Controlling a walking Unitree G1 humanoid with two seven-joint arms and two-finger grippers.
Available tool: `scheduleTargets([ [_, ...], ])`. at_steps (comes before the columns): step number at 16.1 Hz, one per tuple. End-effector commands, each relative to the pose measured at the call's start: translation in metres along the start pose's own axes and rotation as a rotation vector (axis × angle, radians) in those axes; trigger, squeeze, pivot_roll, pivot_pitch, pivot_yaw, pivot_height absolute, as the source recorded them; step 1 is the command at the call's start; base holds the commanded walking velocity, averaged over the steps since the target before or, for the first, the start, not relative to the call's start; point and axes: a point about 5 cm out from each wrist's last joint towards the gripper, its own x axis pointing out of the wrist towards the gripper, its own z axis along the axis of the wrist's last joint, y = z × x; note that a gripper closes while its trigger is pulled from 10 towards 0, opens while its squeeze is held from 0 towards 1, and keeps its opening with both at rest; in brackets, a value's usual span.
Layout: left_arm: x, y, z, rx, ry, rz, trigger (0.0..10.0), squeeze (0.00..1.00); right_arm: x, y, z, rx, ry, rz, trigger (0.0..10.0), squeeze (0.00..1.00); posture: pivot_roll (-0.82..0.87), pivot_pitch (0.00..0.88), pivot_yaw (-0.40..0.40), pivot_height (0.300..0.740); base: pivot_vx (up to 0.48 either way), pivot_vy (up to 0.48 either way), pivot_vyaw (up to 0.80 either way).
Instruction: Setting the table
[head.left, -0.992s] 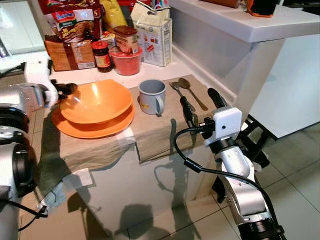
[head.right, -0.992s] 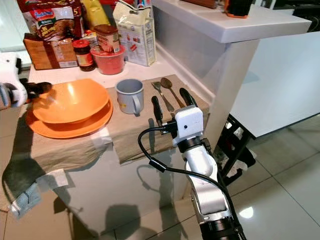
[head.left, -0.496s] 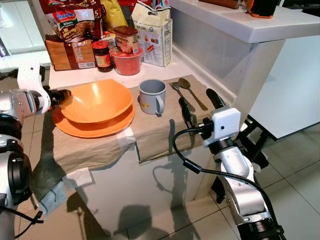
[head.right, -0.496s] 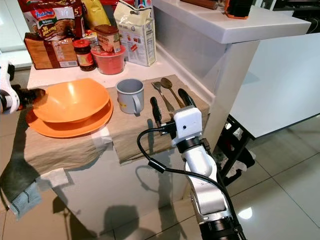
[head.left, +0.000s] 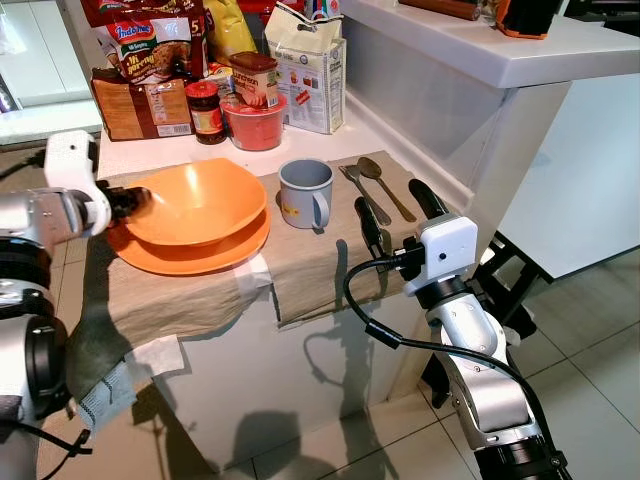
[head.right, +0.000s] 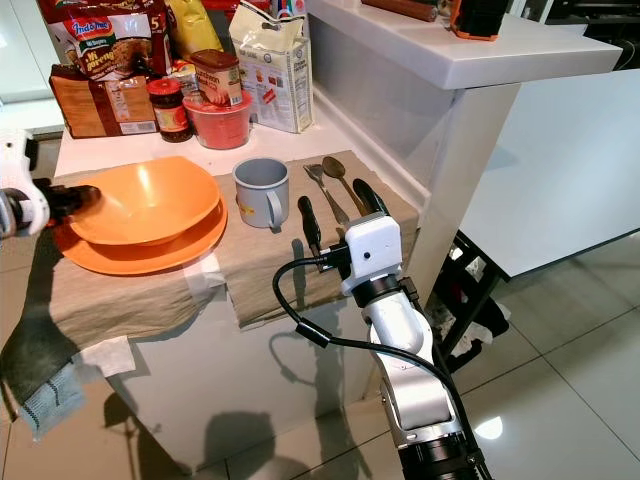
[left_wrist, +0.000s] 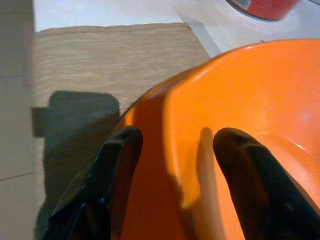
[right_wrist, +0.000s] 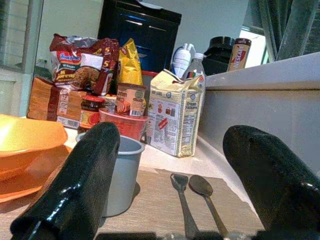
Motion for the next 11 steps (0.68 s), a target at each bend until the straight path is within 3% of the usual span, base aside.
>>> scheduleTargets([
  [1,-0.002,-0.001,0.002,-0.004,-0.010,-0.002,10.0,0.00,0.000,0.000,-0.003,0.013,0.019,-0.002,10.0,0.00,0.04,0.000,0.006,0.736,0.000,0.000,0.00],
  [9,0.006,-0.008,-0.009,0.013,0.014,-0.003,9.9,0.00,0.000,0.000,-0.003,0.015,0.023,-0.002,10.0,0.00,0.04,0.000,0.009,0.736,0.000,0.000,0.00],
  [10,0.007,-0.007,-0.012,0.014,0.019,0.001,5.5,0.00,0.000,0.000,-0.003,0.015,0.023,-0.002,10.0,0.00,0.03,0.000,0.009,0.736,0.000,0.000,0.00],
  [11,0.008,-0.007,-0.013,0.015,0.022,0.005,4.1,0.00,0.000,0.000,-0.003,0.015,0.023,-0.003,10.0,0.00,0.03,0.000,0.010,0.736,0.000,0.000,0.00],
])
